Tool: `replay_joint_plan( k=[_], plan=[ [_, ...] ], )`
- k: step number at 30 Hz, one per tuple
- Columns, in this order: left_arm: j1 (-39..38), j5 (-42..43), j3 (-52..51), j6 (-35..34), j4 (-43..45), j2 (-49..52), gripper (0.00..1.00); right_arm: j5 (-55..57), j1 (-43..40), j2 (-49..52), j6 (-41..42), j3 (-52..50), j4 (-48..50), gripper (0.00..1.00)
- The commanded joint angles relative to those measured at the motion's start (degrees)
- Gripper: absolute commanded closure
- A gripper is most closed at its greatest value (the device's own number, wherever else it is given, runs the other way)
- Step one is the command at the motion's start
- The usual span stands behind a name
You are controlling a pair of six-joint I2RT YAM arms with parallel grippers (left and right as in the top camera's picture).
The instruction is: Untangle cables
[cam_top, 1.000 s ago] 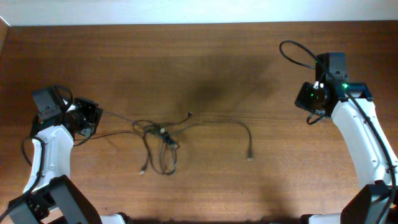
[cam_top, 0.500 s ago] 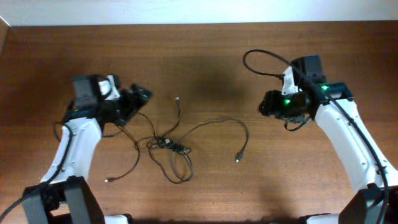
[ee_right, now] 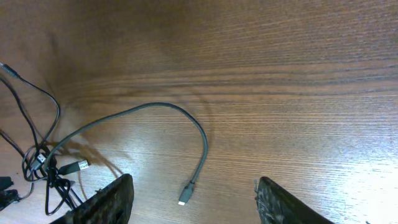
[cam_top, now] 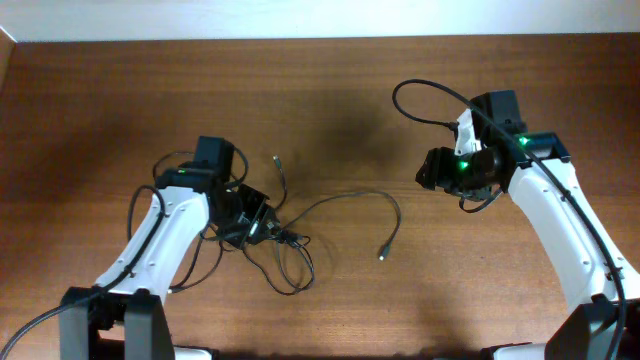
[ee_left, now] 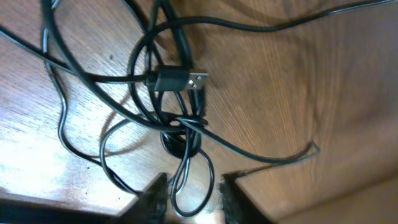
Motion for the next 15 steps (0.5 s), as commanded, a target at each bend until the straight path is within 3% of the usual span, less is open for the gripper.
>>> replay_joint_plan(
  k=[1,3,4,5,6,7,10,15],
  plan=[
    [-1.5,-7.2,0.1,-6.1,-0.6,-1.1,0.81,0.9,-0.2,-1.2,-0.5,-0.5,-0.2,0.36],
    [-1.5,-9.6,0.1,-6.1,-2.6,-1.1,0.80,0.9,-0.2,-1.2,-0.5,-0.5,-0.2,0.36],
    [-1.6,-9.9,0.1,-6.1,-4.2,-1.1,0.75,0.9,-0.2,-1.2,-0.5,-0.5,-0.2,0.36],
    [-1.5,-9.9,0.1,-6.1,-5.8,-1.1,0.61,0.9,-0.2,-1.2,-0.5,-0.5,-0.2,0.36],
    [-1.5,-10.0,0.1,-6.1,-6.3,-1.1,0.53,0.9,-0.2,-1.2,-0.5,-0.5,-0.2,0.36],
    [-1.5,-10.2,0.0,-6.1,-6.3,-1.1,0.51,0.9,-0.2,-1.2,-0.5,-0.5,-0.2,0.36],
    [-1.5,-11.0,-0.7,-7.6,-5.7,-1.1,0.65,0.9,-0.2,-1.2,-0.4,-0.5,-0.2,0.36],
    [-1.6,-10.9,-5.8,-12.7,-1.5,-1.1,0.79,0.9,-0.2,-1.2,-0.4,-0.5,-0.2,0.36]
  ],
)
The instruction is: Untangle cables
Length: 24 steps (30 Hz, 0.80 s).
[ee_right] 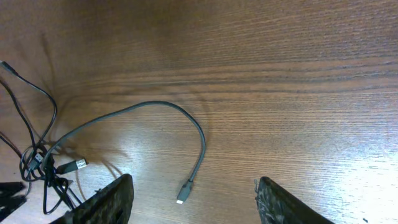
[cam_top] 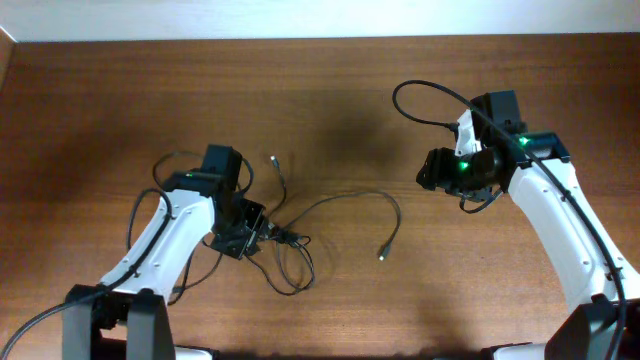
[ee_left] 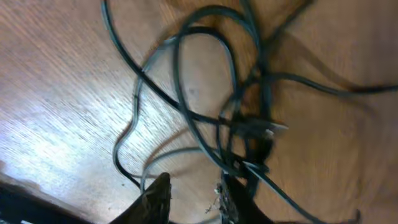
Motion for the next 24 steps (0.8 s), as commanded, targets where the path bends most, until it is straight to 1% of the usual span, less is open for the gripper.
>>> replay_joint_plan(
  k=[1,3,4,5,7,8,10,12,13,14,16,18,19,20,22,23,24],
  plan=[
    [-0.1,-0.8,-4.6,-4.9,2.6,-1.0,0.78,0.5,-0.2,-1.2,-0.5,-0.5,0.0,0.36],
    [-0.1,0.0,-6.7,-5.1,5.4,-1.0,0.76,0.5,-0.2,-1.2,-0.5,-0.5,0.0,0.36],
    [-0.1,0.5,-7.3,-5.1,6.7,-1.0,0.76,0.6,-0.2,-1.2,-0.5,-0.5,0.1,0.36],
    [-0.1,0.6,-8.1,-5.1,8.8,-1.0,0.79,0.6,-0.2,-1.2,-0.5,-0.5,0.0,0.36],
    [-0.1,0.9,-8.7,-5.1,10.1,-1.0,0.86,0.5,-0.2,-1.2,-0.5,-0.5,0.0,0.36],
    [-0.1,4.3,-8.7,-5.0,10.5,-1.1,0.82,0.6,-0.2,-1.2,-0.5,-0.5,0.0,0.36],
    [-0.1,11.4,-8.6,-3.4,11.5,-1.1,0.77,0.6,-0.2,-1.2,-0.5,-0.5,0.0,0.36],
    [-0.1,16.2,-8.1,-0.8,12.2,-1.7,0.64,0.6,-0.2,-1.2,-0.6,-0.5,0.0,0.36],
    [0.0,16.8,-7.6,1.0,12.2,-2.8,0.59,0.6,-0.2,-1.2,-0.6,-0.5,0.0,0.36],
    [0.0,16.5,-7.0,2.3,12.2,-4.3,0.55,0.6,-0.2,-1.2,-0.6,-0.5,0.0,0.36],
    [-0.1,11.9,-6.2,2.5,12.2,-7.3,0.48,0.6,-0.2,-1.2,-0.6,-0.5,0.0,0.36],
    [-0.1,3.6,-6.1,1.6,12.2,-10.1,0.41,0.6,-0.2,-1.2,-0.6,-0.5,0.0,0.36],
    [-0.1,0.5,-6.1,1.0,12.2,-10.8,0.40,0.6,-0.2,-1.2,-0.6,-0.5,0.0,0.36],
    [-0.1,-2.1,-6.1,-0.4,12.2,-11.0,0.42,0.6,-0.2,-1.2,-0.6,-0.5,0.0,0.36],
    [-0.1,-2.4,-6.2,-4.2,12.2,-9.7,0.56,0.5,-0.2,-1.2,-0.6,-0.5,0.0,0.36],
    [-0.5,-2.0,-6.2,-5.6,12.2,-8.6,0.59,0.5,-0.2,-1.2,-0.6,-0.5,0.0,0.36],
    [-1.2,-1.7,-6.2,-6.8,12.2,-7.3,0.59,0.5,-0.2,-1.2,-0.6,-0.5,-0.1,0.36]
  ],
)
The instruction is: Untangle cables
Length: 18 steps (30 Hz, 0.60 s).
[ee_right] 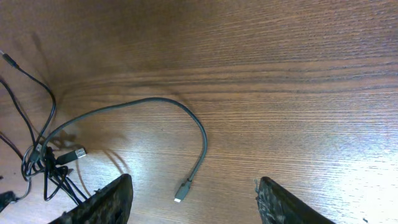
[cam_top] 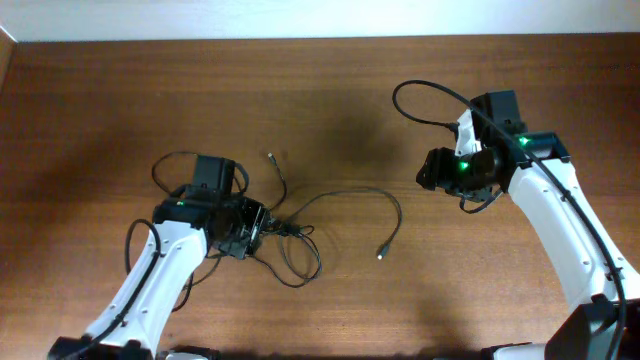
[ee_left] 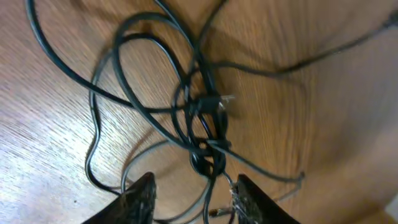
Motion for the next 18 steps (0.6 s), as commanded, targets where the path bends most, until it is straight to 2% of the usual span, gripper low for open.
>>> replay_joint_plan(
  k=[1,5,10,12,13,14,15,16,18],
  plan=[
    [-2.0,-2.6,0.6,-4.8,0.0,4.0,0.59,0.5,-0.2,-1.2,-0.6,-0.5,-0.2,0.36],
    [-3.9,-2.6,0.6,-11.0,-0.1,8.5,0.64,0.5,-0.2,-1.2,-0.6,-0.5,-1.0,0.36],
    [-3.9,-2.7,0.6,-11.6,-1.4,11.0,0.86,0.5,-0.2,-1.2,-0.6,-0.5,-1.3,0.36],
    [-3.9,-3.5,0.6,-11.6,-1.6,11.0,0.90,0.5,-0.2,-1.2,-0.6,-0.5,-1.3,0.36],
    [-3.9,-4.3,0.6,-11.6,-1.6,11.1,0.89,0.5,-0.2,-1.2,-0.6,-0.5,-1.3,0.36],
    [-3.9,-5.5,0.6,-11.6,-1.8,11.1,0.82,0.5,-0.2,-1.2,-0.6,-0.5,-1.3,0.36],
    [-3.9,-6.0,0.6,-11.6,-1.8,11.2,0.74,0.5,-0.2,-1.2,-0.6,-0.5,-1.3,0.36],
    [-3.9,-6.1,0.6,-11.6,-1.8,11.2,0.60,0.5,-0.2,-1.2,-0.6,-0.5,-1.3,0.36],
    [-4.3,-6.1,0.6,-12.0,-1.6,11.6,0.56,0.5,-0.2,-1.2,-0.6,-0.5,-1.3,0.36]
  ],
)
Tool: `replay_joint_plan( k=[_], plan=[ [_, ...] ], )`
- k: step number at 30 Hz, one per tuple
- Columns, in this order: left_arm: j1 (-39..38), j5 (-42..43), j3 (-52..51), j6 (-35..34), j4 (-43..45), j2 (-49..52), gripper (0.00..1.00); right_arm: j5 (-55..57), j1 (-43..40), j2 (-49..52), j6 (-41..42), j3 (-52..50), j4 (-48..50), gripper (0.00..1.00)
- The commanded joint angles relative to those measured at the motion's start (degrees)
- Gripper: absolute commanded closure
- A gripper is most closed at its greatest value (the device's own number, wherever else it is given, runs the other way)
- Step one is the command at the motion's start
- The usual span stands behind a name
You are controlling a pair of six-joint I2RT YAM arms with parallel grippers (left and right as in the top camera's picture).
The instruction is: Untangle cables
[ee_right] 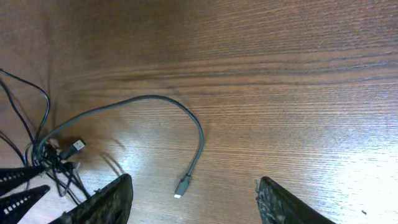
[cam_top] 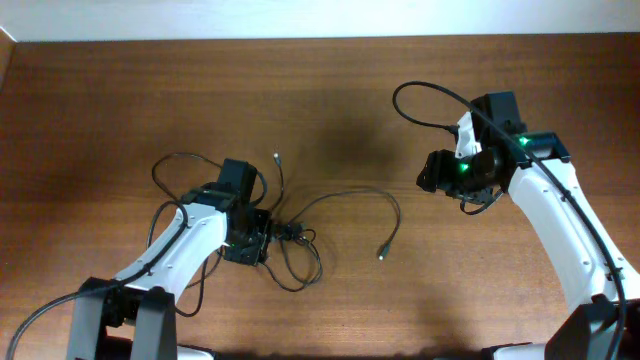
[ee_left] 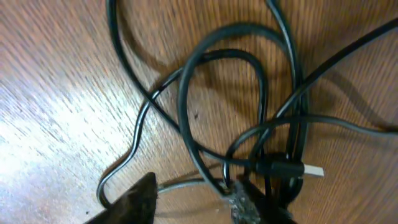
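Note:
A knot of black cables [cam_top: 287,240] lies left of the table's middle, with a silver-tipped USB plug [ee_left: 292,168] in it. A grey cable [cam_top: 350,197] arcs out to the right and ends in a small connector [ee_right: 181,185]. My left gripper [cam_top: 250,245] sits low at the knot's left edge. In the left wrist view this gripper [ee_left: 193,200] is open, and a cable strand runs across the gap between its fingers. My right gripper [cam_top: 432,172] hangs open well above the table, right of the grey cable, with nothing in it.
A thin cable with a small plug [cam_top: 277,158] reaches from the knot toward the far side. The right arm's own lead [cam_top: 420,92] loops above its wrist. Bare wooden table [cam_top: 330,90] surrounds the cables.
My left gripper has come lower and closer onto the knot, still open, and the loops have shifted a little. The right arm has stayed in place.
At first my left gripper stood at the knot with narrow jaws around a loop. It was still there, turned, a moment later. Then its jaws were wider and it stood higher. Now it is low on the knot. The right gripper stayed open throughout.

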Motion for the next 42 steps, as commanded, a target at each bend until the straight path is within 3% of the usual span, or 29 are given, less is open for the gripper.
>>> replay_joint_plan(
  k=[1,4,11,17,20,23,26,28,31,33,38,42],
  plan=[
    [-1.0,-2.0,0.5,-0.9,0.0,1.8,0.57,0.5,-0.2,-1.2,-0.6,-0.5,0.0,0.36],
    [-2.2,-2.1,0.5,-3.7,0.2,4.0,0.53,0.5,-0.2,-1.2,-0.6,-0.5,-0.2,0.36],
    [-2.5,0.4,0.5,-3.8,-0.1,6.1,1.00,0.5,-0.2,-1.2,-0.6,-0.5,-0.7,0.36],
    [-1.1,5.9,1.6,-1.6,0.2,5.0,1.00,0.2,-0.2,-1.2,-0.6,-0.5,-1.8,0.36],
    [1.7,10.5,3.8,1.2,0.3,1.8,1.00,-14.6,-0.1,-1.2,-3.0,-0.6,-3.9,0.36],
    [3.1,11.8,4.2,1.2,2.6,-1.3,1.00,-28.3,2.2,-1.2,-7.9,-3.0,-3.0,0.28],
    [3.1,11.9,4.2,2.0,5.9,-3.0,1.00,-38.1,7.6,-1.2,-7.5,-10.7,7.2,0.27],
    [3.1,12.5,4.2,4.4,7.9,-3.4,1.00,-40.6,10.4,-0.9,-1.9,-15.0,15.4,0.25],
    [3.1,12.7,4.2,9.6,10.4,-3.4,1.00,-40.1,15.1,-0.2,6.9,-20.5,32.5,0.25],
    [3.0,12.7,4.2,13.3,11.0,-3.4,1.00,-36.0,17.9,0.0,7.3,-20.8,39.0,0.25],
    [2.6,12.8,4.2,15.3,11.5,-3.4,1.00,-12.3,26.6,0.0,16.0,-20.8,41.5,0.26],
    [-0.1,13.2,4.2,15.3,14.0,-3.4,1.00,-0.9,31.4,0.0,22.4,-20.8,43.9,0.38]
  ],
)
